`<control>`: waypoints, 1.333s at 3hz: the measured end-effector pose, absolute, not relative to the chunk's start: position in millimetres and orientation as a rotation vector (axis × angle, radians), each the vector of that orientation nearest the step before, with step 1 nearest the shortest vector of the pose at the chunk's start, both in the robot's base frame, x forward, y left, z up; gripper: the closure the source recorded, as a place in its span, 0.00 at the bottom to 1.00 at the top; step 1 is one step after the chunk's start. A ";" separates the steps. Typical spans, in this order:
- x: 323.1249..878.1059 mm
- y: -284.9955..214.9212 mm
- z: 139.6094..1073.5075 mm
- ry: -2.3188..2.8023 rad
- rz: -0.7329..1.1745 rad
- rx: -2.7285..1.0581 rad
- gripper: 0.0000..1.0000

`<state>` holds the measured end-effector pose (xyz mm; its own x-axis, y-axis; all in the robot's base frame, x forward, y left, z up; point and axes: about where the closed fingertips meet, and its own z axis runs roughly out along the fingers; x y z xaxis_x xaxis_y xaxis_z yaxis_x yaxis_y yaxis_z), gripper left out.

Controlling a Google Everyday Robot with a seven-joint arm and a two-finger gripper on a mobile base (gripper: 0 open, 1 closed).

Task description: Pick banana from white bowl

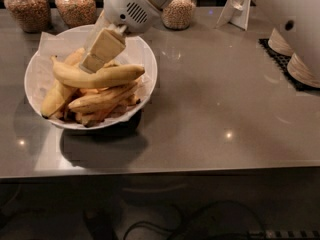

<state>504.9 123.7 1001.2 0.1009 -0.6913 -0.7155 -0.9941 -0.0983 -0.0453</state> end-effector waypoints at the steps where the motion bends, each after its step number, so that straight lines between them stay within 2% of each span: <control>1: 503.1 119.3 993.1 1.676 0.742 -1.841 0.42; 2: 511.9 113.5 984.2 1.695 0.697 -1.832 0.33; 4: 531.7 108.1 965.6 1.734 0.664 -1.820 0.34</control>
Offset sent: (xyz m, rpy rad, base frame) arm 0.0210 -0.0218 -0.0287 -0.0535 -0.0269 -0.0788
